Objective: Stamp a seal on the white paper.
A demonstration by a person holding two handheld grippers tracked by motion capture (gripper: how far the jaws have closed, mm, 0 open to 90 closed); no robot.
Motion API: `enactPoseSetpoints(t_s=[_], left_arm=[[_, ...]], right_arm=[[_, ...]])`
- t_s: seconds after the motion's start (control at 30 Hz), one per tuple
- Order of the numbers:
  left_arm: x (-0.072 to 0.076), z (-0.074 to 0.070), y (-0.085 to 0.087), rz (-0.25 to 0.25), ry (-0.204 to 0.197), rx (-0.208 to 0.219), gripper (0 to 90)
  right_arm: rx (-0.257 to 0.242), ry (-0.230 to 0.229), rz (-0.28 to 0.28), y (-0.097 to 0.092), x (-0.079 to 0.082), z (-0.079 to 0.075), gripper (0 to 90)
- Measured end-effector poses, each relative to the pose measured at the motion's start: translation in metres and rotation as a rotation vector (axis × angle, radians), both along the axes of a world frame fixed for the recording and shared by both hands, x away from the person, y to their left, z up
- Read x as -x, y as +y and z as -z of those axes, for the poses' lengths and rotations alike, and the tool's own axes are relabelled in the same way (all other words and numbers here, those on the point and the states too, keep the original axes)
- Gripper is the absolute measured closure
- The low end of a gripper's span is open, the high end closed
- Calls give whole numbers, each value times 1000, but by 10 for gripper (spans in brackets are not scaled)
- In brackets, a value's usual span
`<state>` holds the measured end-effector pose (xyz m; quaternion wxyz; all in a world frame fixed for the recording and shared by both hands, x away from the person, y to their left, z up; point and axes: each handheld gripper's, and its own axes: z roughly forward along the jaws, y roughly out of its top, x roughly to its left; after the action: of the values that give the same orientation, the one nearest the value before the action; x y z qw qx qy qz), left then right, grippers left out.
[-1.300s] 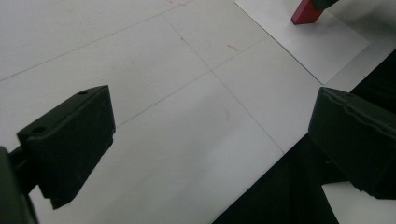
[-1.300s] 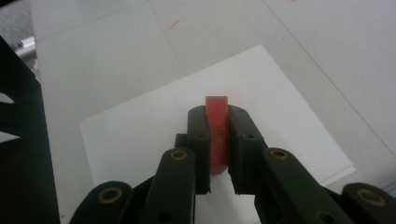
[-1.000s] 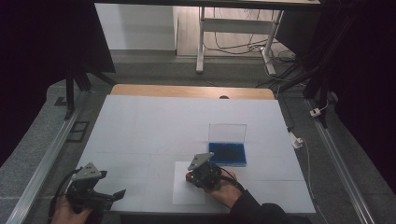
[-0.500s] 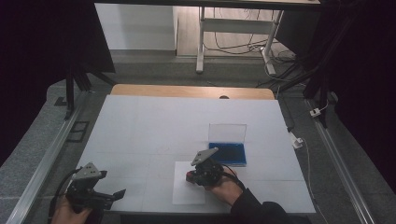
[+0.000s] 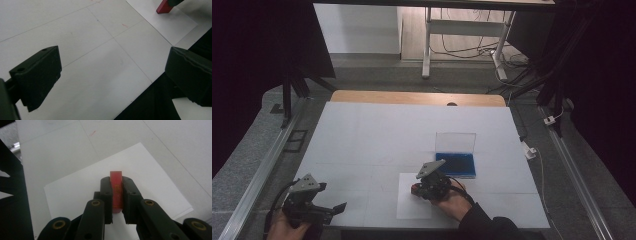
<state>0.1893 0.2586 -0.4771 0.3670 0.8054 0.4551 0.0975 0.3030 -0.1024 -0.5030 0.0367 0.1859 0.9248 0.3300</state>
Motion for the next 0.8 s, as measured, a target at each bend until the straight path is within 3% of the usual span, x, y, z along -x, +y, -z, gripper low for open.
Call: enactPoseSetpoints(t_s=[0.1, 0.43, 0.8], left_arm=[[0, 0, 0, 1, 1, 2, 13], [0, 0, 2, -1, -1, 12, 13], [0, 0, 2, -2, -1, 13, 13]], right_arm=[[-25, 25, 9, -3, -4, 1, 809], [12, -15, -16, 0, -1, -1, 806], [12, -12, -10, 0, -1, -2, 803]])
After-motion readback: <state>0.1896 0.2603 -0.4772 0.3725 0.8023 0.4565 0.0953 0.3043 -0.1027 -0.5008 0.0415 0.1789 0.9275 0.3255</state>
